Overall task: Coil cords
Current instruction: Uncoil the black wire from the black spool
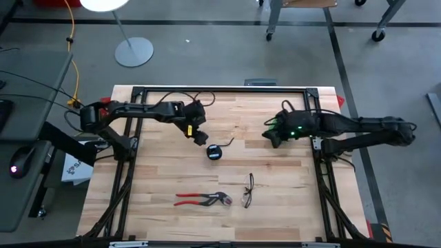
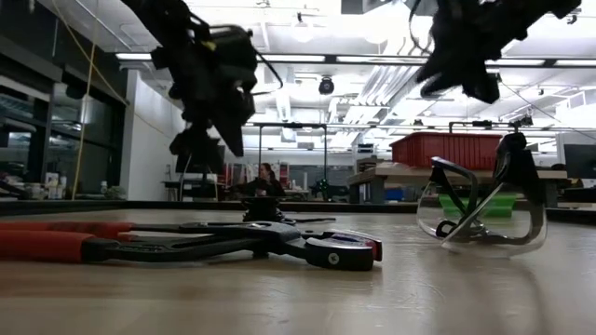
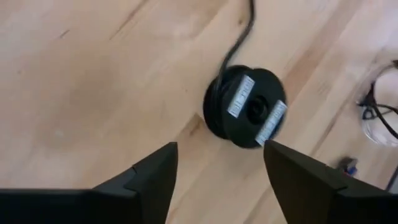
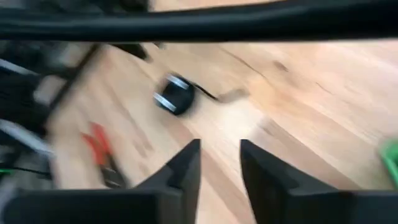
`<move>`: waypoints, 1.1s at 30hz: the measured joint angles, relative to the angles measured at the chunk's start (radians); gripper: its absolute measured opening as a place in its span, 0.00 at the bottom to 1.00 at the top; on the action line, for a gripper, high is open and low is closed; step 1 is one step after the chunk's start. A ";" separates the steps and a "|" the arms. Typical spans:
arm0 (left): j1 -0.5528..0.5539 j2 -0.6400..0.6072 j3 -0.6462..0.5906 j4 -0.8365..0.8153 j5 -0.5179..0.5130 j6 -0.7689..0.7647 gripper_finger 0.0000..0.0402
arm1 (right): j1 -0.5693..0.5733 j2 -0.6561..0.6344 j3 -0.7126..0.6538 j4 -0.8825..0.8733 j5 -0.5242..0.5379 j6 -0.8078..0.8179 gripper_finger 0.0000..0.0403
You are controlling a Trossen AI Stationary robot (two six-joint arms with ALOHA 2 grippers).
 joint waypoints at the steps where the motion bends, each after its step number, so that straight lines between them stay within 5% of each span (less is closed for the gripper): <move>1: 0.003 0.016 0.000 0.005 0.015 -0.010 0.59 | -0.006 0.021 0.008 -0.029 -0.001 0.000 0.31; 6: -0.006 0.099 0.000 0.079 0.122 -0.099 0.60 | -0.040 0.058 0.015 -0.036 -0.028 -0.015 0.40; 19: -0.033 0.204 -0.001 0.200 0.116 -0.264 0.58 | -0.059 0.005 0.016 -0.061 -0.037 -0.114 0.38; 23: -0.043 0.206 -0.001 0.204 0.115 -0.294 0.43 | -0.059 -0.001 0.016 -0.060 -0.037 -0.130 0.38; 28: -0.059 0.199 0.002 0.216 0.139 -0.296 0.07 | -0.059 -0.002 0.016 -0.064 -0.037 -0.139 0.38; 33: -0.050 0.125 0.004 0.185 0.103 -0.254 0.03 | -0.059 -0.011 0.016 -0.031 -0.047 -0.141 0.38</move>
